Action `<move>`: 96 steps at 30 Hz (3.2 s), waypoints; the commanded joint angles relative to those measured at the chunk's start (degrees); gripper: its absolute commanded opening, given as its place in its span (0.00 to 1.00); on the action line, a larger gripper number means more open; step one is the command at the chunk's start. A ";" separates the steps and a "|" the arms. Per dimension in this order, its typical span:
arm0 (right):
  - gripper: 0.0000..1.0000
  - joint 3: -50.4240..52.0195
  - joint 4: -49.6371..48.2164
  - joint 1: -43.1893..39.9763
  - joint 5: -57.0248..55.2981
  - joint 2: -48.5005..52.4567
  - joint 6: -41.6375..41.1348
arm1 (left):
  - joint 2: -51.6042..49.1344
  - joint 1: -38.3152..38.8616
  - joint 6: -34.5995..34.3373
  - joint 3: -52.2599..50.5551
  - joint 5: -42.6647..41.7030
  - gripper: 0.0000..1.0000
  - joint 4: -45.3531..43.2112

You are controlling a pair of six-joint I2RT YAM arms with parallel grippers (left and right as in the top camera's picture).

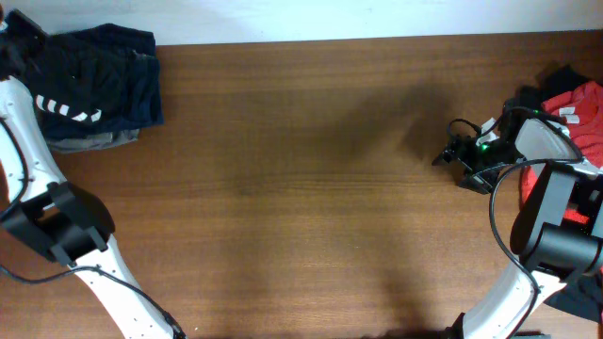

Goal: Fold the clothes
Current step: 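Lower the folded shirt onto the navy stack with the left gripper, then open the left gripper and release the shirt on the stack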

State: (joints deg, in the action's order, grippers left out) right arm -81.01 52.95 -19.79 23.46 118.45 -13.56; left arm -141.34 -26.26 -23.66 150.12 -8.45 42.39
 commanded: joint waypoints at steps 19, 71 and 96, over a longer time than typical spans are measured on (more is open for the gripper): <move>0.85 1.18 2.62 -0.17 -1.14 1.16 -0.48 | -12.50 0.28 15.23 4.17 1.27 0.14 -12.37; 0.85 1.18 3.21 -0.17 -1.14 1.16 -0.48 | -13.90 4.02 16.92 10.08 10.21 0.28 -0.57; 0.78 -2.19 5.16 -0.17 -1.84 -9.16 -2.01 | -8.87 2.32 16.87 16.68 -0.09 0.69 7.02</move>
State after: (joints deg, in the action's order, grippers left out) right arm -80.73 57.34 -19.79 22.70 116.73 -15.07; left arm -160.64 -23.75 -7.07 163.04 -1.34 47.35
